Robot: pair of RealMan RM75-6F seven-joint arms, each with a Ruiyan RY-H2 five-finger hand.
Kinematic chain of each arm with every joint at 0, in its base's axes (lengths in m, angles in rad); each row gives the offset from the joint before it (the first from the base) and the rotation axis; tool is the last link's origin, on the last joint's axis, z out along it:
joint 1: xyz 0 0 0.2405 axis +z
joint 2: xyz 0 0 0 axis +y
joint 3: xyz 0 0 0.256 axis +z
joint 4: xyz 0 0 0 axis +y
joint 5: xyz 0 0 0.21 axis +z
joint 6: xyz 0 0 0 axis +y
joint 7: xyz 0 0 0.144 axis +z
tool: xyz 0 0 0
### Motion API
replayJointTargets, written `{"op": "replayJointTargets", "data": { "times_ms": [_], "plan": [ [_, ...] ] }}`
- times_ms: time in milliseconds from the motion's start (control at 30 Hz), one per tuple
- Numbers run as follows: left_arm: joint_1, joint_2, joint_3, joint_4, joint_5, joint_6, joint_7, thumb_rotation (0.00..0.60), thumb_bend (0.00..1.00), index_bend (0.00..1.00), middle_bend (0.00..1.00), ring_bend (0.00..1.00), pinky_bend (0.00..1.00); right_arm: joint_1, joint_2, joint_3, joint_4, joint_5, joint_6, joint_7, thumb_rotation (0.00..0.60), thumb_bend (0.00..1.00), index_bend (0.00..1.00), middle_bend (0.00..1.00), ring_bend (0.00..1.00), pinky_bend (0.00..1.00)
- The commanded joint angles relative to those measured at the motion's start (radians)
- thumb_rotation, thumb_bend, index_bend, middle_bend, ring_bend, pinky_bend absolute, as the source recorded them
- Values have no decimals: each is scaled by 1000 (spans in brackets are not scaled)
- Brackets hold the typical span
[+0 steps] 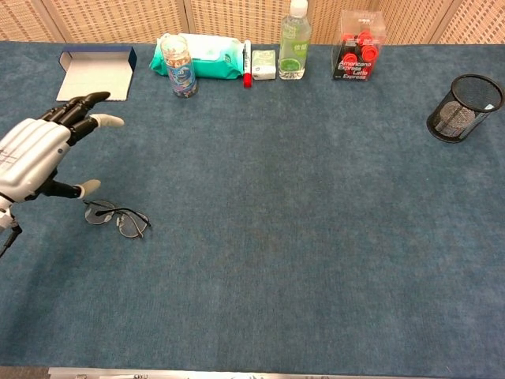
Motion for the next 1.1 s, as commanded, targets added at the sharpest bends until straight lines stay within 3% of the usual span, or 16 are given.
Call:
{"op": "replayJointTargets", "data": {
  "times_ms": [33,367,767,1100],
  "plan": [
    [23,45,10,-57,14,34,3,600,201,177,0,0,109,-1,1,-1,-1,-1,1,0,600,306,560,492,394,459],
    [49,145,77,-190,117,86,-93,600,201,174,0,0,109,-2,0,-3,-4,-6,1,-1,600,305,561,492,394,459],
    [29,206,151,-220,229,42,-140,600,201,168,0,0,109,-5,1,-5,-8,-12,9,-3,600,306,561,492,394,459],
    [1,189,158,-243,256,-3,-177,600,201,166,0,0,109,-5,0,-6,-7,-14,9,-1,600,306,560,492,394,459]
  ]
}}
